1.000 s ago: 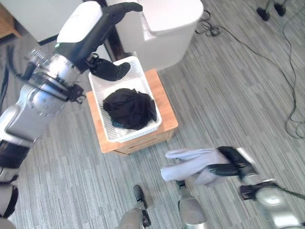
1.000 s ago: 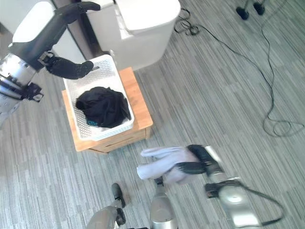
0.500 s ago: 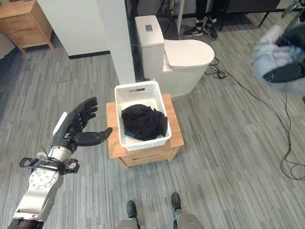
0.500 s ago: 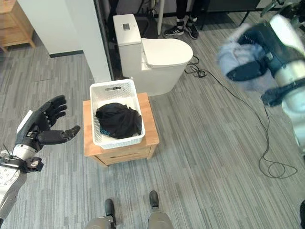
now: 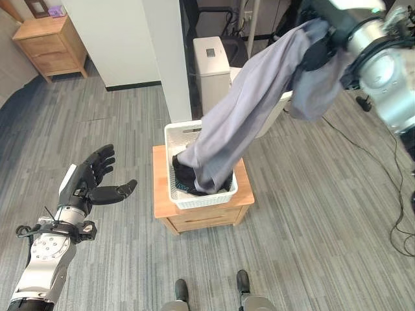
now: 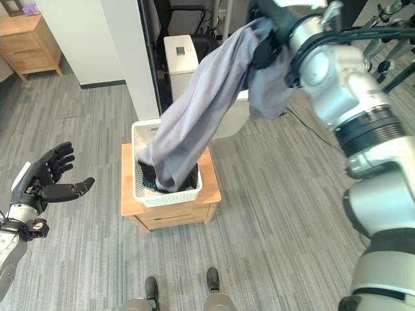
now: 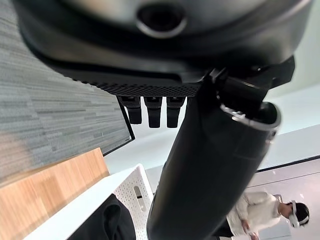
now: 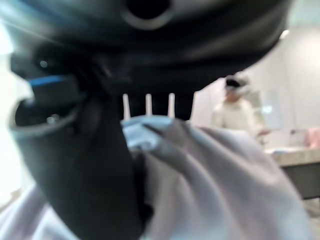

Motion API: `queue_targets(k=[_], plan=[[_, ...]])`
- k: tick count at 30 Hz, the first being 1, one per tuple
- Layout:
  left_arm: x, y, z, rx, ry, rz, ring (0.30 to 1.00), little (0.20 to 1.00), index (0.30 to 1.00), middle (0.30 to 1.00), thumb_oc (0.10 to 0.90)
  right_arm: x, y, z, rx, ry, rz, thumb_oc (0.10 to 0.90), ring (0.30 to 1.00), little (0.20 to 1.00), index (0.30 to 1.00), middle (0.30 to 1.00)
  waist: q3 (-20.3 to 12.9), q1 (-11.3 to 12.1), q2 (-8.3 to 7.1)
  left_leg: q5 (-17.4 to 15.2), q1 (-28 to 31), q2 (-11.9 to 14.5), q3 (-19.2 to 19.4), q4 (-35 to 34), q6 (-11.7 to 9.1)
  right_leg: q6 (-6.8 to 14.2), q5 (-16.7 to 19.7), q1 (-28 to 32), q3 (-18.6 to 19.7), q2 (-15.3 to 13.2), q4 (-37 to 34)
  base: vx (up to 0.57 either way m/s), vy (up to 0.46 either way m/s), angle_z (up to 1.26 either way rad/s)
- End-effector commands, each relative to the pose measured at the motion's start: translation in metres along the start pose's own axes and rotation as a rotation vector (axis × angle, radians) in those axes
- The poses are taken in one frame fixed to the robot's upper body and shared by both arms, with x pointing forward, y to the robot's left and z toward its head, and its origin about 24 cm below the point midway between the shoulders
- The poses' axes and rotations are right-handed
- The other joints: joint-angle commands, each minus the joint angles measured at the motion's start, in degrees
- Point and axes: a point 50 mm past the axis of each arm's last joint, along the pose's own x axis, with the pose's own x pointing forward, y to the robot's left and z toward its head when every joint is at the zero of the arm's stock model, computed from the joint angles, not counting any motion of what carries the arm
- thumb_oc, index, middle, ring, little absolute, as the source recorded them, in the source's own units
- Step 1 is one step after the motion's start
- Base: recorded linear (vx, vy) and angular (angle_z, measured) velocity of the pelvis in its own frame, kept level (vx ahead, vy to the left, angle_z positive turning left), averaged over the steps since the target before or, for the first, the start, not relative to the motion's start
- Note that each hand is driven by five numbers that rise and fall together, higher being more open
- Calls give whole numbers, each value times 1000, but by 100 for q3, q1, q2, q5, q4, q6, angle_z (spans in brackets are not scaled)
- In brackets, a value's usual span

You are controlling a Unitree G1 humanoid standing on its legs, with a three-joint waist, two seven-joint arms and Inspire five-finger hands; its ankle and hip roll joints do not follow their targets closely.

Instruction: Pick up bed clothes into laundry basket.

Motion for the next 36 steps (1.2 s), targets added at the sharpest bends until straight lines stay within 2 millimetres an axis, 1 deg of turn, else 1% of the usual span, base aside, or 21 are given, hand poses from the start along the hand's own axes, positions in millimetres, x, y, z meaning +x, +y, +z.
queue_targets(k=[1, 3, 4, 5, 9, 16, 19, 21, 22, 23, 24, 25, 27, 29, 32, 34, 36], plan=[[9, 12, 45, 33, -227, 52, 900, 900, 900, 900, 800, 7, -48, 12, -75, -11, -174, 400, 300, 300, 300, 300, -655, -13, -27, -404, -37, -39, -232, 43, -82, 144, -1175, 186, 17, -183, 441, 0, 0, 0], [9, 11, 44, 30, -222, 53, 900, 900, 900, 900, 800, 7, -46, 16, -70, -23, -176, 400, 300, 300, 300, 300, -650, -14, -25, -406, -43, -42, -245, 41, -78, 140, -1181, 182, 6, -187, 453, 5, 8, 6], [8, 10, 42, 26, -219, 56, 900, 900, 900, 900, 800, 7, -39, 26, -82, -62, -160, 400, 300, 300, 300, 300, -622, 2, -9, -412, -55, -50, -262, 40, -67, 134, -1191, 179, -8, -193, 467, 3, 6, 11], [8, 9, 41, 24, -215, 54, 900, 900, 900, 900, 800, 7, -38, 29, -91, -72, -160, 400, 300, 300, 300, 300, -611, 9, -11, -414, -68, -52, -270, 40, -63, 132, -1195, 177, -16, -197, 471, 3, 6, 13], [8, 6, 41, 24, -213, 45, 900, 900, 900, 900, 800, 7, -37, 32, -114, -79, -163, 400, 300, 300, 300, 300, -574, 33, -9, -410, -104, -54, -300, 39, -55, 130, -1201, 159, -40, -204, 478, 0, 3, 7], [8, -4, 33, -9, -194, 26, 900, 900, 900, 900, 800, 12, -50, 32, -115, -50, -196, 400, 300, 300, 300, 300, -516, 105, -98, -402, -178, -50, -329, 37, -47, 137, -1194, 122, -41, -211, 448, 0, 0, 0], [8, -9, 29, -14, -179, 3, 900, 900, 900, 900, 800, 17, -50, 31, -122, -18, -175, 400, 300, 300, 300, 300, -498, 139, -136, -395, -201, -57, -340, 40, -46, 138, -1192, 105, -37, -211, 444, 0, 0, 0], [10, -11, 30, -17, -186, -6, 900, 900, 900, 900, 800, 21, -55, 33, -148, -2, -180, 400, 300, 300, 300, 300, -476, 174, -156, -381, -242, -63, -351, 45, -49, 145, -1184, 72, -39, -214, 448, -4, 3, 2], [10, -11, 30, -20, -187, -5, 900, 900, 900, 900, 800, 22, -56, 35, -150, -4, -182, 400, 300, 300, 300, 300, -471, 168, -141, -379, -250, -63, -351, 46, -48, 145, -1184, 62, -38, -215, 451, -14, 3, 4], [10, -13, 30, -34, -189, -11, 900, 900, 900, 900, 800, 26, -64, 35, -163, 21, -192, 400, 300, 300, 300, 300, -457, 218, -179, -369, -302, -70, -372, 46, -54, 156, -1169, 25, -48, -214, 439, 0, 0, 0], [10, -12, 30, -40, -191, -7, 900, 900, 900, 900, 800, 27, -66, 37, -170, 24, -193, 400, 300, 300, 300, 300, -453, 233, -177, -362, -332, -68, -376, 48, -56, 161, -1159, 1, -51, -214, 435, 0, 0, 0], [10, -12, 30, -41, -191, -7, 900, 900, 900, 900, 800, 27, -66, 37, -170, 23, -193, 400, 300, 300, 300, 300, -454, 232, -175, -362, -335, -68, -376, 48, -56, 161, -1158, -2, -51, -213, 435, 0, 0, 0], [7, -13, 25, -57, -176, 1, 900, 900, 900, 900, 800, 28, -76, 35, -188, 44, -215, 400, 300, 300, 300, 300, -461, 274, -232, -345, -378, -62, -396, 51, -62, 169, -1140, -25, -54, -209, 414, 23, 9, 5], [6, -12, 24, -61, -173, 7, 900, 900, 900, 900, 800, 28, -78, 35, -200, 46, -219, 400, 300, 300, 300, 300, -470, 278, -241, -342, -391, -59, -407, 51, -64, 170, -1139, -23, -56, -207, 407, 30, 4, 5], [2, -10, 18, -75, -158, 32, 900, 900, 900, 900, 800, 28, -91, 43, -236, 32, -258, 400, 300, 300, 300, 300, -483, 310, -310, -341, -398, -54, -431, 47, -67, 180, -1153, 16, -89, -207, 378, 27, 5, 3], [1, -10, 17, -76, -153, 37, 900, 900, 900, 900, 800, 29, -92, 46, -245, 24, -265, 400, 300, 300, 300, 300, -483, 314, -323, -343, -403, -61, -444, 48, -64, 179, -1155, 21, -95, -205, 380, 16, 6, 6], [-2, -7, 14, -76, -140, 62, 900, 900, 900, 900, 800, 28, -100, 56, -261, 4, -302, 400, 300, 300, 300, 300, -503, 340, -369, -352, -416, -60, -462, 46, -64, 184, -1162, 38, -132, -208, 375, 31, 7, 4]])
